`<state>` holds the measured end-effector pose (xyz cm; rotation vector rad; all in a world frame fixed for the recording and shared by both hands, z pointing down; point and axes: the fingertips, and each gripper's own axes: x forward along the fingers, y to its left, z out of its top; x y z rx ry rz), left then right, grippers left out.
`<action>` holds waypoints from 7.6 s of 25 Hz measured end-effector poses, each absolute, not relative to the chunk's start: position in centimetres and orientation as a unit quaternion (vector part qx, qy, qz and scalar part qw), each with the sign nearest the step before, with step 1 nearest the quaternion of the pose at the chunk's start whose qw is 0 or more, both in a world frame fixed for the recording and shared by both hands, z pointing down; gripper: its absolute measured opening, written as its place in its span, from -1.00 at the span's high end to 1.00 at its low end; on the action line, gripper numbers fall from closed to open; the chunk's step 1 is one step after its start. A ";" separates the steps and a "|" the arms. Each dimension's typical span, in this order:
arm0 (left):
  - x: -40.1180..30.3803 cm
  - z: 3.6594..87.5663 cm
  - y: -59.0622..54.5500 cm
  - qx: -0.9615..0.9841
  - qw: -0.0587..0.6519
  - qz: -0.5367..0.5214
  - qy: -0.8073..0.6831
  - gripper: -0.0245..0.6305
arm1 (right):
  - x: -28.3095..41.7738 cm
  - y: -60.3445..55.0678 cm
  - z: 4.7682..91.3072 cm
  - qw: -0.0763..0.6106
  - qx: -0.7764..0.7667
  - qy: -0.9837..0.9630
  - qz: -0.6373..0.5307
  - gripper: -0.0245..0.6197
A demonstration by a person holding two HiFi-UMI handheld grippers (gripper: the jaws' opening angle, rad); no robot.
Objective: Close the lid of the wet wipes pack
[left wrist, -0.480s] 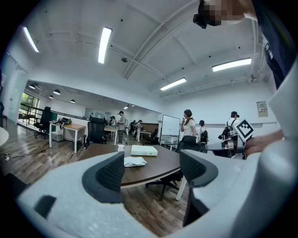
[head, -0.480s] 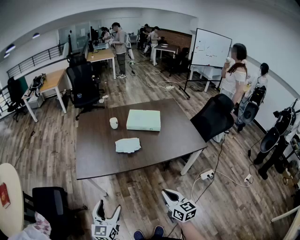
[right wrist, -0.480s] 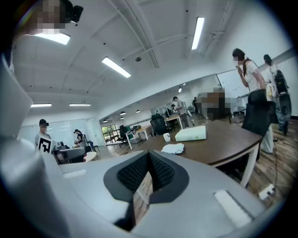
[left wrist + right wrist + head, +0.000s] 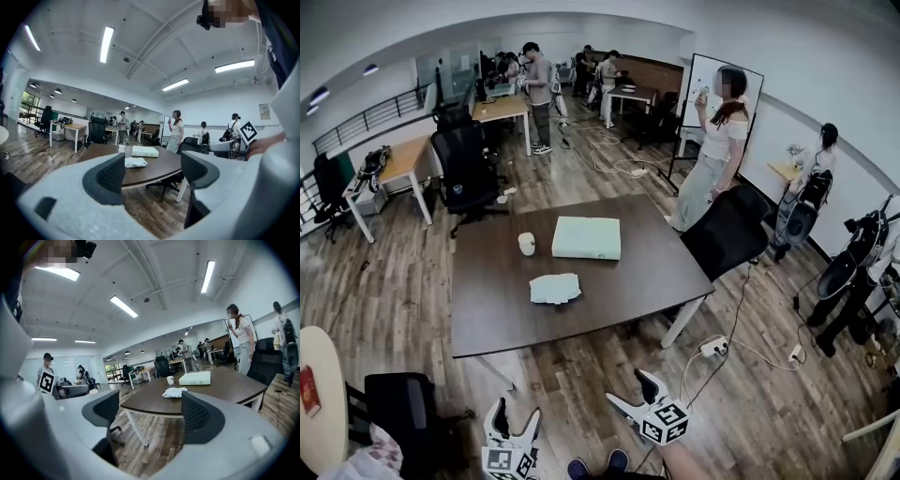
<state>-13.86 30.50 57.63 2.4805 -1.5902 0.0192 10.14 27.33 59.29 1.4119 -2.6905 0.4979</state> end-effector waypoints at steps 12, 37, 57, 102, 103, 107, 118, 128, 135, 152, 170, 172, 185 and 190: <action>-14.7 58.3 29.6 0.840 0.095 0.011 -0.533 -0.21 | 9.2 26.8 59.4 0.042 0.463 -0.874 0.144 -0.42; -13.8 59.7 14.2 0.849 0.088 0.024 -0.521 -0.21 | 9.5 11.9 60.4 0.039 0.463 -0.877 0.121 -0.43; -11.7 58.0 -1.9 0.797 0.077 0.035 -0.598 -0.23 | 9.4 -8.7 62.1 0.081 0.361 -0.922 0.114 -0.42; -16.5 63.6 -23.7 0.838 0.095 0.069 -0.532 -0.23 | 1.7 -23.8 69.5 0.145 0.365 -0.912 0.122 -0.40; -16.4 63.6 -23.8 0.837 0.095 0.068 -0.534 -0.23 | 1.7 -24.0 70.1 0.152 0.363 -0.912 0.119 -0.40; -16.0 63.7 -23.8 0.835 0.095 0.070 -0.538 -0.23 | 1.4 -23.8 73.1 0.197 0.348 -0.911 0.106 -0.39; -17.0 63.5 -24.3 0.828 0.097 0.069 -0.548 -0.23 | -0.1 -22.3 80.8 0.304 0.291 -0.904 0.078 -0.41; -17.7 63.9 -23.9 0.824 0.103 0.066 -0.554 -0.23 | -1.4 -20.2 84.3 0.361 0.246 -0.898 0.050 -0.43; -18.3 64.0 -23.4 0.819 0.105 0.067 -0.560 -0.23 | -1.2 -20.5 85.7 0.396 0.246 -0.884 0.035 -0.42; -18.3 63.7 -23.0 0.813 0.121 0.053 -0.567 -0.23 | 1.4 -23.1 83.0 0.365 0.327 -0.871 0.032 -0.27; -18.4 63.7 -23.1 0.811 0.125 0.053 -0.569 -0.23 | 0.1 -29.7 84.4 0.367 0.359 -0.852 0.101 -0.27; -18.3 63.7 -23.0 0.811 0.126 0.054 -0.569 -0.23 | -0.1 -30.1 84.6 0.372 0.357 -0.850 0.104 -0.27; -18.9 64.7 -23.1 0.805 0.135 0.058 -0.575 -0.23 | -2.2 -31.8 85.3 0.392 0.345 -0.845 0.110 -0.31; -18.9 64.4 -23.3 0.803 0.135 0.058 -0.577 -0.23 | -2.5 -31.8 86.0 0.420 0.329 -0.839 0.107 -0.30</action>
